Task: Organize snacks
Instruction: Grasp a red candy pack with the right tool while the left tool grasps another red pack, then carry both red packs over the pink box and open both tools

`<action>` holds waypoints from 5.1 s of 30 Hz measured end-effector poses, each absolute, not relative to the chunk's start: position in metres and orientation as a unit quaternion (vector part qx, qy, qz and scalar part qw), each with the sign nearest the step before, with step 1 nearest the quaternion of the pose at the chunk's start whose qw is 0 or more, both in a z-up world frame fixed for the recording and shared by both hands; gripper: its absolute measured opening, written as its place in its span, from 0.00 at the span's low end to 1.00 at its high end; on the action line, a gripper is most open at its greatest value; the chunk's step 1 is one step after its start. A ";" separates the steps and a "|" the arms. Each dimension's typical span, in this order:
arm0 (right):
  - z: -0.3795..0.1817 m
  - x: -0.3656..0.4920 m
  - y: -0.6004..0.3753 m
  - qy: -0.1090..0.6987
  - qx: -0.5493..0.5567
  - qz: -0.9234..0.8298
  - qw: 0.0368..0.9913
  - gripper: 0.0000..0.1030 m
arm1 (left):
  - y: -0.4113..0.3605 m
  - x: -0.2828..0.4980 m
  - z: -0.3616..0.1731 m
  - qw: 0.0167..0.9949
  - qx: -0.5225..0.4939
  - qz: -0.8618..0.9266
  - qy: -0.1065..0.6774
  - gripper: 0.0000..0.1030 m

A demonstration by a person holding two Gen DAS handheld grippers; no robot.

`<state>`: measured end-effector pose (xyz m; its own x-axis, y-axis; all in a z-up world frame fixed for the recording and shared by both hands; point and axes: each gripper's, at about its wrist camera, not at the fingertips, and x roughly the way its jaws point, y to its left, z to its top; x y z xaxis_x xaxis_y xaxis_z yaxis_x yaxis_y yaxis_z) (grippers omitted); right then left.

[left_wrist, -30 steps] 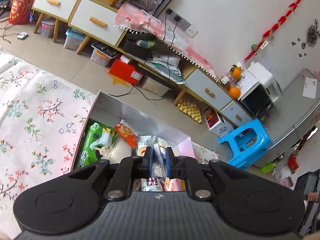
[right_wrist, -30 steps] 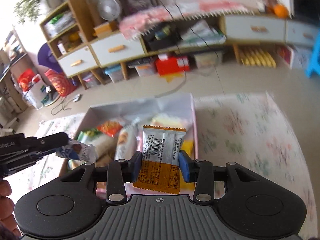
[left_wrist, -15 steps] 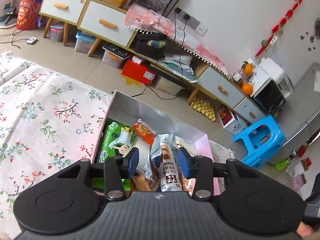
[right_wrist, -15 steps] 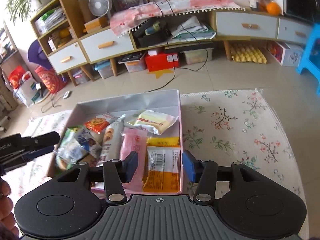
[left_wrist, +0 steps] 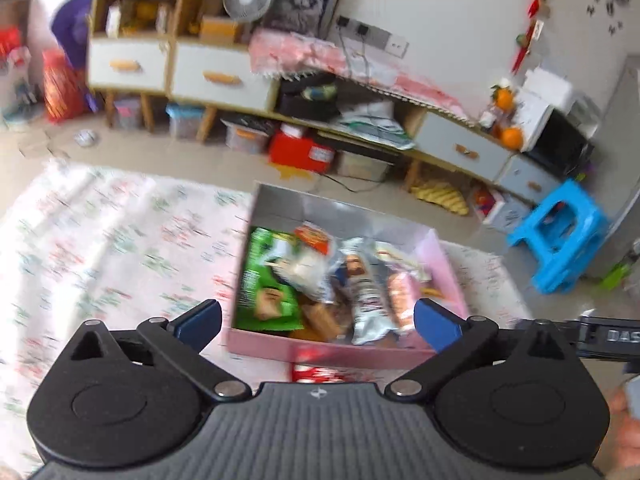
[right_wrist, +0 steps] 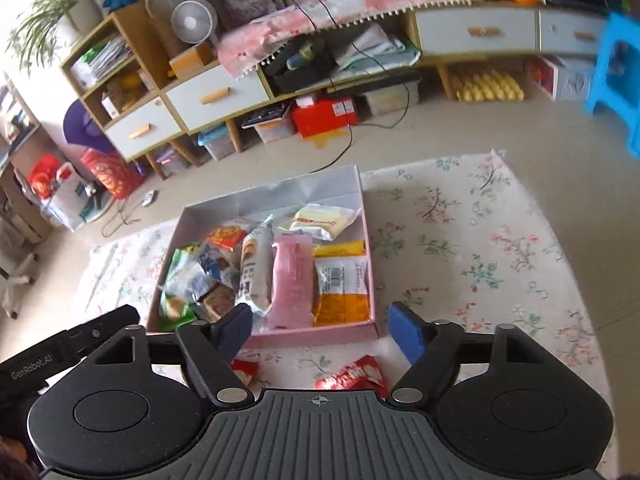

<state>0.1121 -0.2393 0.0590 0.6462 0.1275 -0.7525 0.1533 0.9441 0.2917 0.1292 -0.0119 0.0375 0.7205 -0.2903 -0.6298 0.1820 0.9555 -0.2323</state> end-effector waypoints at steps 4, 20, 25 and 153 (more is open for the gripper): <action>0.053 0.099 -0.239 0.437 0.169 -0.017 0.883 0.77 | -0.008 0.126 0.034 0.926 -0.076 -0.118 0.351 0.99; 0.049 0.080 -0.252 0.445 0.222 -0.021 0.867 0.78 | -0.017 0.118 0.019 0.906 -0.092 -0.133 0.391 0.99; 0.041 0.083 -0.253 0.456 0.228 -0.022 0.860 0.78 | -0.010 0.123 0.007 0.890 -0.118 -0.122 0.423 0.99; 0.002 0.110 -0.224 0.478 0.250 -0.026 0.842 0.31 | -0.006 0.138 0.015 0.892 -0.114 -0.148 0.411 0.39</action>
<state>0.1098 -0.2240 0.0017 0.5423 0.1951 -0.8172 0.2835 0.8732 0.3965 0.1377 -0.0065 0.0151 0.6183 -0.3579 -0.6997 0.1712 0.9303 -0.3245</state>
